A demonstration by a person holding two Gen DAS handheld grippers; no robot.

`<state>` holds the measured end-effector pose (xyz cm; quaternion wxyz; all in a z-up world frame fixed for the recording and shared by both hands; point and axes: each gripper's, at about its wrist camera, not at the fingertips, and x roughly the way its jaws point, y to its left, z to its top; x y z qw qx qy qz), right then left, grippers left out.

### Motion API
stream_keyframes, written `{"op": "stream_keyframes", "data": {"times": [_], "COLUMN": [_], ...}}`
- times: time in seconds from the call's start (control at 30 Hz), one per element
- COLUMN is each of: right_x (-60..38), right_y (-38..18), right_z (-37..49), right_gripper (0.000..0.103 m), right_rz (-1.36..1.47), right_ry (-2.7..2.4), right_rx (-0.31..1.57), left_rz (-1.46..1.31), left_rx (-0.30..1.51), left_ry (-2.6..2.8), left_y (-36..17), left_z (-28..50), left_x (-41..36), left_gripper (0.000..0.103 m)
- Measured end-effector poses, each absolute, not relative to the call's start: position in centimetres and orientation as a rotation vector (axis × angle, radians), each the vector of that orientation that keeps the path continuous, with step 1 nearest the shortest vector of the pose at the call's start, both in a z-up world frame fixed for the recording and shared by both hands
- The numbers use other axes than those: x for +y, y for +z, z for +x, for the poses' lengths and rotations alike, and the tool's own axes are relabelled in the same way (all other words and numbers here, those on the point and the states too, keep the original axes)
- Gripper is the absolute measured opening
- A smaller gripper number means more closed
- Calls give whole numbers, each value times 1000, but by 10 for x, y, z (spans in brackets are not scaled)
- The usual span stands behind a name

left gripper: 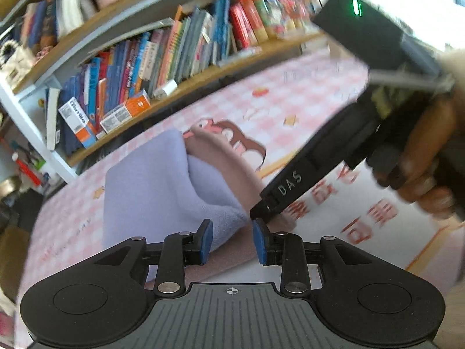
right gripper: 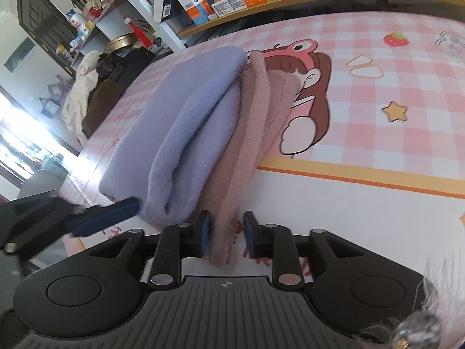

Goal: Fold clothes

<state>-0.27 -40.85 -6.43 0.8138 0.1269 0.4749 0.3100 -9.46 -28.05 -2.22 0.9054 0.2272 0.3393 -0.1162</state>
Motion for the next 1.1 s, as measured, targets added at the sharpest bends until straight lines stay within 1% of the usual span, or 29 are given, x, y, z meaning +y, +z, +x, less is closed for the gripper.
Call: {"op": "stream_keyframes", "data": {"times": [0.13, 0.2, 0.23, 0.27, 0.3, 0.4, 0.53, 0.6, 0.67, 0.7, 0.77, 0.83, 0.93, 0.97, 1.07, 1.1], "right_x": [-417, -420, -421, -421, -421, -423, -424, -423, -414, -409, -400, -390, -377, -372, -361, -359], "right_y": [-58, -55, -52, -50, -47, -39, -29, -25, -24, -24, -23, -22, -21, -23, -34, -38], "right_z": [-6, -9, -10, -12, -13, -16, -20, -21, -17, -15, -11, -7, -1, 2, 14, 17], "right_gripper": [32, 33, 34, 36, 38, 41, 43, 46, 51, 53, 53, 53, 53, 53, 53, 53], "right_rz": [273, 274, 271, 264, 258, 262, 274, 287, 296, 301, 310, 319, 333, 338, 356, 367], "right_ry": [638, 627, 620, 612, 604, 581, 556, 555, 562, 566, 574, 581, 593, 583, 507, 490], "right_rx": [995, 983, 975, 964, 954, 923, 887, 876, 879, 880, 883, 886, 890, 901, 968, 984], "left_rz": [328, 248, 206, 164, 123, -4, -88, -110, -109, -104, -89, -68, -37, -35, -4, -10], "left_rx": [654, 618, 596, 574, 554, 521, 560, 584, 599, 603, 614, 628, 662, 698, 776, 777], "left_ry": [-234, -211, -187, -162, -140, -53, 48, 62, 48, 33, -8, -62, -128, -145, -171, -178], "left_y": [3, 16, 22, 28, 33, 39, 27, 19, 12, 9, 3, -3, -13, -19, -37, -38], "left_z": [-112, -114, -114, -114, -112, -103, -88, -80, -71, -68, -61, -56, -45, -40, -33, -33], "left_x": [-261, -246, -238, -230, -221, -193, -156, -140, -130, -128, -126, -127, -130, -131, -131, -130], "left_gripper": [31, 36, 41, 43, 43, 43, 41, 40, 33, 32, 29, 27, 26, 26, 26, 26]}}
